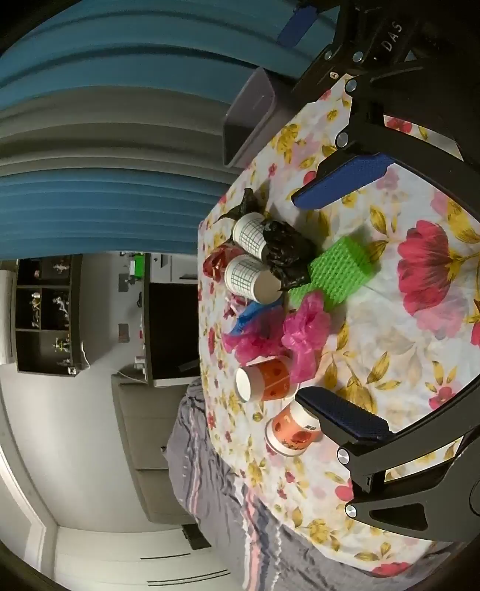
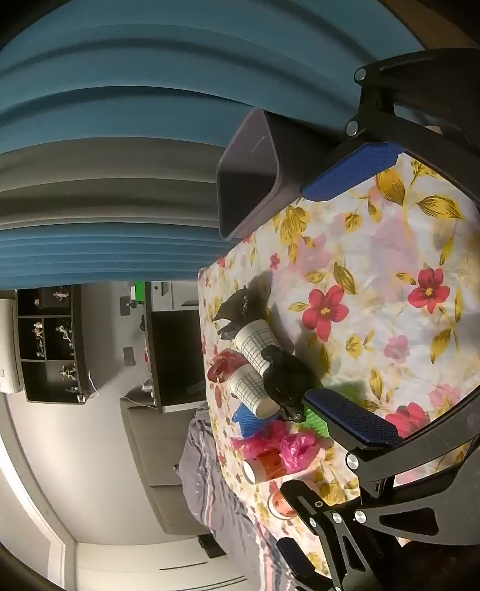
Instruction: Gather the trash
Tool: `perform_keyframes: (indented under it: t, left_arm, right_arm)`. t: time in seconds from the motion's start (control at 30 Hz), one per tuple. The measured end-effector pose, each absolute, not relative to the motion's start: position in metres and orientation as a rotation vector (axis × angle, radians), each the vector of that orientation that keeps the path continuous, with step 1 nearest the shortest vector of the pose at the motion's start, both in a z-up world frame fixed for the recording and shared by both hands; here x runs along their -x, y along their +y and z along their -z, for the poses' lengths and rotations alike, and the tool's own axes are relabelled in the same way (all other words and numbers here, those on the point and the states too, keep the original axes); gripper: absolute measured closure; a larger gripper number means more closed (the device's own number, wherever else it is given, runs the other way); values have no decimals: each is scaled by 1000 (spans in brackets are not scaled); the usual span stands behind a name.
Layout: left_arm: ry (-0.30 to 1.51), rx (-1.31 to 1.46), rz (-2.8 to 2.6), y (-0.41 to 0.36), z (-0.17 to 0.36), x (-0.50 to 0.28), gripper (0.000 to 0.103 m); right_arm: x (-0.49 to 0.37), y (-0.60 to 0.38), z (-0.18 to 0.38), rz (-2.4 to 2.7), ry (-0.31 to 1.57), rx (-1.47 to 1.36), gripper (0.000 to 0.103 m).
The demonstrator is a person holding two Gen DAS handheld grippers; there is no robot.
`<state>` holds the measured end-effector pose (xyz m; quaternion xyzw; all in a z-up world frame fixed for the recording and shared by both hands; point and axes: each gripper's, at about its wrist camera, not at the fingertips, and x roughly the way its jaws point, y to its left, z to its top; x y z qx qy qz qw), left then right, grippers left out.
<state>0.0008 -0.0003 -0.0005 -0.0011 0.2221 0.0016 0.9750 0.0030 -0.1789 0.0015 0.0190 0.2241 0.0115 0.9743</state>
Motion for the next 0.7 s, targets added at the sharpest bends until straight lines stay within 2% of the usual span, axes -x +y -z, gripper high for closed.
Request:
perform_keyframes:
  t: [0.7]
  left_arm:
    - [441,32,-8,1,1,0,7]
  right_arm:
    - [-2,-181,-4,-21,444,-42,5]
